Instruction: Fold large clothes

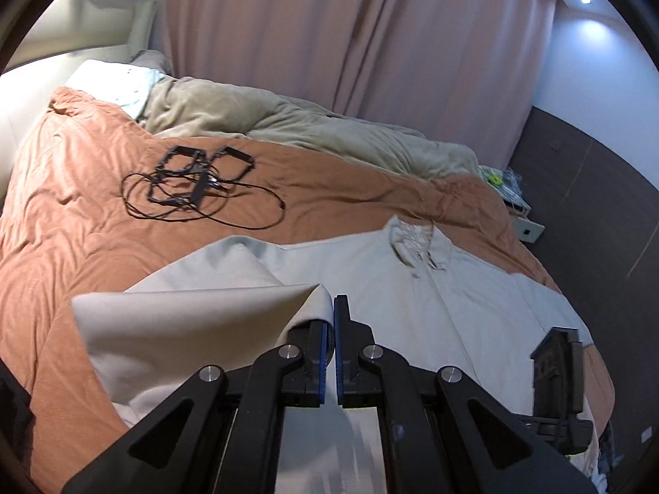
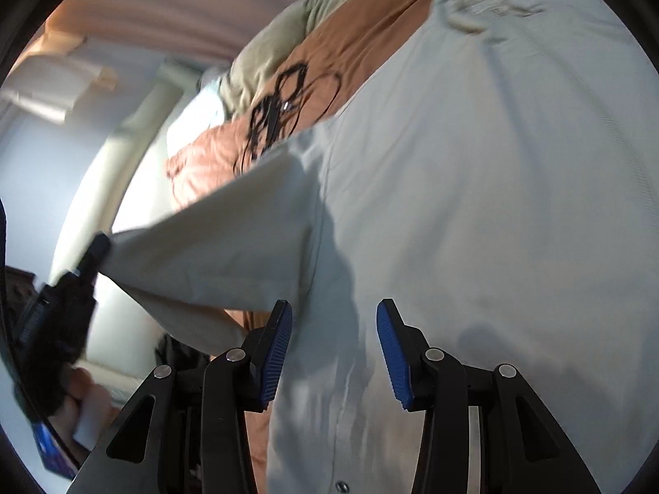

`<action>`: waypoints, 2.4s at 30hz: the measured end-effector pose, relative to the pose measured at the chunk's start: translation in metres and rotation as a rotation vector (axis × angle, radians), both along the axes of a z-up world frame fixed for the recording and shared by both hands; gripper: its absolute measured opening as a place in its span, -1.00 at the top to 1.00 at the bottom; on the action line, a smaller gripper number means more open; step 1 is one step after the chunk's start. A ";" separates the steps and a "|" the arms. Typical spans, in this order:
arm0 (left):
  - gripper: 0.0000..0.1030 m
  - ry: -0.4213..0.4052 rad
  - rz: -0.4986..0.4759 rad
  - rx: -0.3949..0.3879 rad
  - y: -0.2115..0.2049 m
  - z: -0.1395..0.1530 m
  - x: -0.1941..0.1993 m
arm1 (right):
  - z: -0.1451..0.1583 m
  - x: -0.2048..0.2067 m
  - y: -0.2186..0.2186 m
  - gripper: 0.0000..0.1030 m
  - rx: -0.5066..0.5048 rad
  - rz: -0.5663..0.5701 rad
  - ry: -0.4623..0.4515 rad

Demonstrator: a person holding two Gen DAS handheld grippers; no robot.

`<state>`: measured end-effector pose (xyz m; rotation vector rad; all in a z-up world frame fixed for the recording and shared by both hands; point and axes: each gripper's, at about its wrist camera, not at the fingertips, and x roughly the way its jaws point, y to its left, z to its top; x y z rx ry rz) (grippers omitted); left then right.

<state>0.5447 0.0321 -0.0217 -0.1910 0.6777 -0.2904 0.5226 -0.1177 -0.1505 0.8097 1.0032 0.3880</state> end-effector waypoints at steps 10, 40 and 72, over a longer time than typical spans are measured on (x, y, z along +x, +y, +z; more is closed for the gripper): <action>0.90 0.125 -0.090 0.001 -0.058 -0.041 0.001 | -0.012 -0.020 -0.050 0.15 0.000 -0.105 0.068; -0.76 0.313 0.199 -0.021 0.055 -0.109 -0.034 | -0.014 -0.020 -0.052 -0.24 -0.067 -0.091 0.069; 0.55 0.048 0.025 0.028 -0.055 0.019 -0.008 | 0.000 -0.035 -0.112 -0.39 0.032 -0.230 0.037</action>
